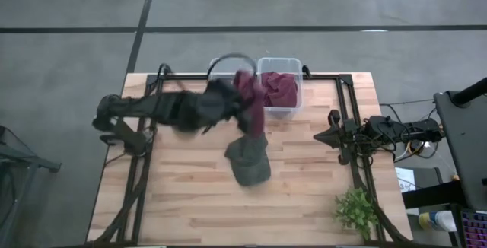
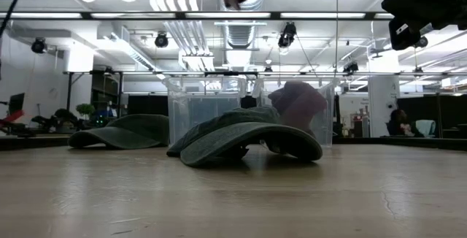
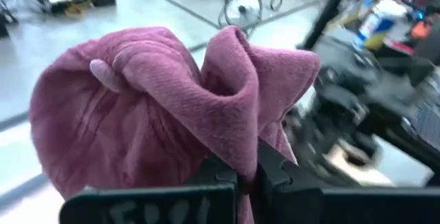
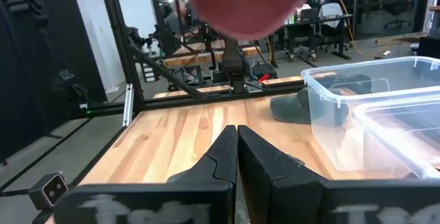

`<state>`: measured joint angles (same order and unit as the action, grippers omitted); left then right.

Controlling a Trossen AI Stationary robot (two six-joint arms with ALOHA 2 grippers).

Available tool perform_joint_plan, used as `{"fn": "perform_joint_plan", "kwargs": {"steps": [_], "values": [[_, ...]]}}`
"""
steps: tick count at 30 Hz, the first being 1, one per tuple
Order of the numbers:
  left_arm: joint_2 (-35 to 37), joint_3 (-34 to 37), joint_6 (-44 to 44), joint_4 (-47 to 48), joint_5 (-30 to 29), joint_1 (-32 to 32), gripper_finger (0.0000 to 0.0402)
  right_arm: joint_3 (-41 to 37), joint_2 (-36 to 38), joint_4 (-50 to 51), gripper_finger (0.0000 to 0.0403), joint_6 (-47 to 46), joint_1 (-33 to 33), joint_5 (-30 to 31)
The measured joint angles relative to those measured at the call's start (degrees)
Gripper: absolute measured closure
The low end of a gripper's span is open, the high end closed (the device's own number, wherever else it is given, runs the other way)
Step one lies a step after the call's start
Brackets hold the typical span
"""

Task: Pick & Place hat
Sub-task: Put the red cap into the right transparent bin

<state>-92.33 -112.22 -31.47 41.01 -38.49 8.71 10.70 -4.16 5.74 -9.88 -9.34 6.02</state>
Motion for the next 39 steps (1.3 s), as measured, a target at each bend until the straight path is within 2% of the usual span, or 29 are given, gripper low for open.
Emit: {"fn": "perform_joint_plan", "kwargs": {"steps": [3, 8, 13, 22, 31, 35, 39], "values": [[-1.98, 0.04, 4.01, -7.23, 3.85, -5.68, 0.0395, 0.0, 0.0, -0.01, 0.0394, -0.01, -0.02, 0.01], [-5.99, 0.06, 6.3, -19.54, 13.44, -13.71, 0.0395, 0.0, 0.0, -0.01, 0.0394, -0.2, -0.02, 0.0], [-10.81, 0.06, 5.02, -24.67, 17.92, -19.11, 0.0395, 0.0, 0.0, -0.02, 0.0394, -0.5, -0.02, 0.0], [-18.2, -0.02, 5.85, -29.91, 18.55, -23.49, 0.0395, 0.0, 0.0, -0.04, 0.0394, -1.89, -0.02, 0.0], [-26.13, -5.64, 7.76, -29.75, 18.53, -25.51, 0.0395, 0.0, -0.02, -0.04, 0.0394, -2.62, 0.0, 0.0], [-29.97, -10.01, 7.83, -25.07, 18.32, -25.85, 0.0395, 0.0, -0.02, -0.04, 0.0394, -2.59, -0.02, 0.0], [-32.71, -15.63, 8.19, -19.07, 15.46, -25.88, 0.0395, 0.0, -0.02, -0.04, 0.0394, -2.59, -0.02, 0.0]]}}
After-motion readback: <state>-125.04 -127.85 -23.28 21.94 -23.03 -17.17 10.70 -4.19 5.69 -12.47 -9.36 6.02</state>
